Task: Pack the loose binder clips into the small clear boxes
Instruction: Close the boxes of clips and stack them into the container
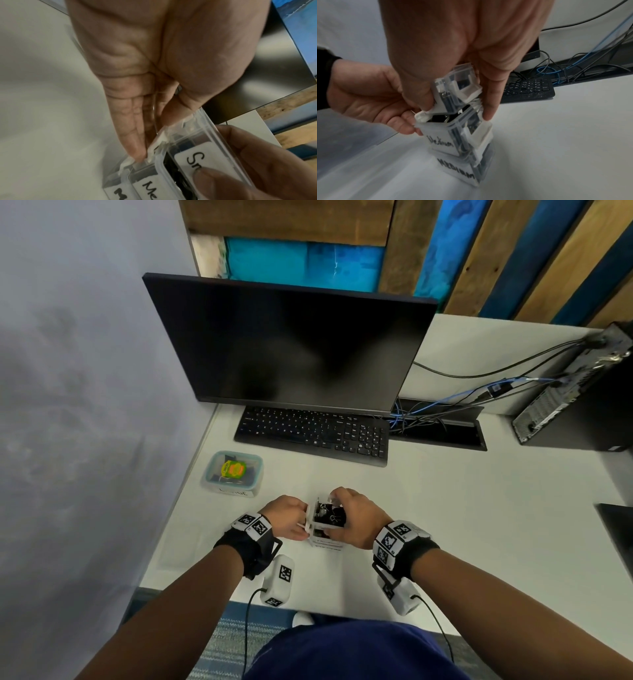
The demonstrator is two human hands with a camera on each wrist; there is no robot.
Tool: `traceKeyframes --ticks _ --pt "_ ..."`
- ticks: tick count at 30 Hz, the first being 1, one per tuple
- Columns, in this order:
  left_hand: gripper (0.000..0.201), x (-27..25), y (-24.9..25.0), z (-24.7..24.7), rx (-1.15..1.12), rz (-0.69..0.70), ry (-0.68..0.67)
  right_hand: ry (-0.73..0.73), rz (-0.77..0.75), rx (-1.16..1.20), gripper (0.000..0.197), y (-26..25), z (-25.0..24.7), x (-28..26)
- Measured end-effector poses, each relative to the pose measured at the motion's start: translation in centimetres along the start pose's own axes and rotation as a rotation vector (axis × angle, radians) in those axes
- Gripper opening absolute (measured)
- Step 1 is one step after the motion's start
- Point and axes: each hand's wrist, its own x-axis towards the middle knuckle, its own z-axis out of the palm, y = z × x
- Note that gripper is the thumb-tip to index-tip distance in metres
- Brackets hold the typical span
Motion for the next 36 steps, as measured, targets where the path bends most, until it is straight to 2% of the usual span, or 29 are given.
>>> traceKeyframes --ticks 3,8,21,28,36 --pt "0.017 0.1 -0.1 -0.2 0.113 0.037 -0.008 -0.021 -0.012 0.021 0.068 0.1 -0.4 -0.1" --pt "0.033 0.1 -0.3 -0.2 0.216 0.050 -0.008 -0.039 -0.018 0.016 0.065 0.2 -0.3 -0.5" --pt "0.017 1.2 -0.7 0.2 0.090 0.102 0.068 -0.048 0.010 -0.027 0.071 -0.4 -0.2 -0.7" --pt "0.029 1.2 0.1 0.1 0.005 0.138 0.070 -0.058 0.044 0.004 0.064 0.3 -1.8 1.6" --pt "0.028 1.4 -0.3 -0.3 0.003 0.209 0.075 -0.074 0.091 0.046 0.058 0.8 -2.3 2.9"
